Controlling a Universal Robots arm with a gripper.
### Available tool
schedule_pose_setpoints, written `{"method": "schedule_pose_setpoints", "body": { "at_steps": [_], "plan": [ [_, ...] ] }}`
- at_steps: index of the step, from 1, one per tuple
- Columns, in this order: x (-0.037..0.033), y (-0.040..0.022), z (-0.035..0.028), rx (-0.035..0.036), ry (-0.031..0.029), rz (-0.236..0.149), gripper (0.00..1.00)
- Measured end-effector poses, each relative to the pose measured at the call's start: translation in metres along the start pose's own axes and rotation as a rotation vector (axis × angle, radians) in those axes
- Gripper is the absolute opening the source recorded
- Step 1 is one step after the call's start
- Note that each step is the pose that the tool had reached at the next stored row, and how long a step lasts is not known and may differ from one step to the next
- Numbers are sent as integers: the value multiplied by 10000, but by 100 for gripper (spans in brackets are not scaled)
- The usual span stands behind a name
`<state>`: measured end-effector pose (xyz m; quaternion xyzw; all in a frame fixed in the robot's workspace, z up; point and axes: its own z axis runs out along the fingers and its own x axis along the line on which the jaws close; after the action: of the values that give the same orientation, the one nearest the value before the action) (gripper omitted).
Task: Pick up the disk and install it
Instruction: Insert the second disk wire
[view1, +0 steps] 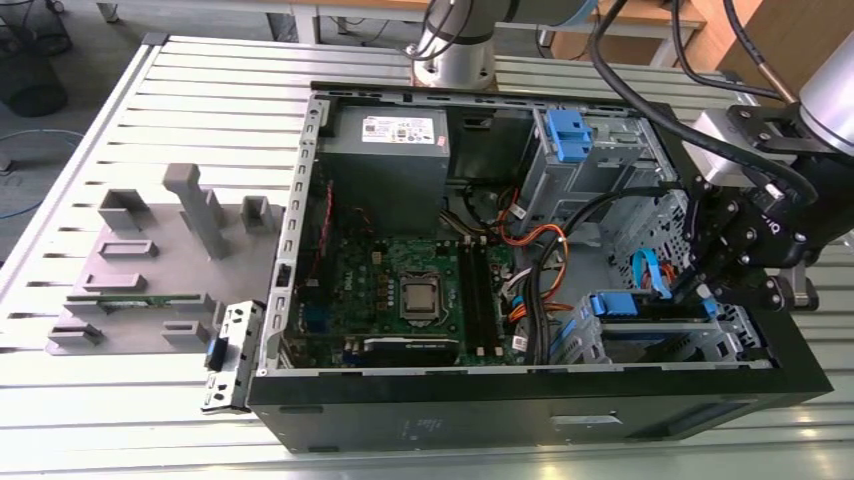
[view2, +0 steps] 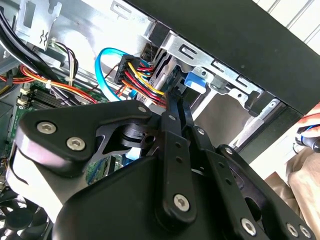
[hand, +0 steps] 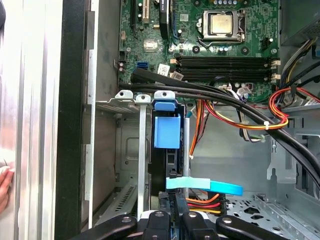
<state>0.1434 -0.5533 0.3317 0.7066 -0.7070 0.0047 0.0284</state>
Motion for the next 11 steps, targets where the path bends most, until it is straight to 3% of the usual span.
{"method": "schedule_pose_setpoints", "body": {
  "at_steps": [11],
  "plan": [
    [-1,4,19,0,2,0,16]
  ]
}}
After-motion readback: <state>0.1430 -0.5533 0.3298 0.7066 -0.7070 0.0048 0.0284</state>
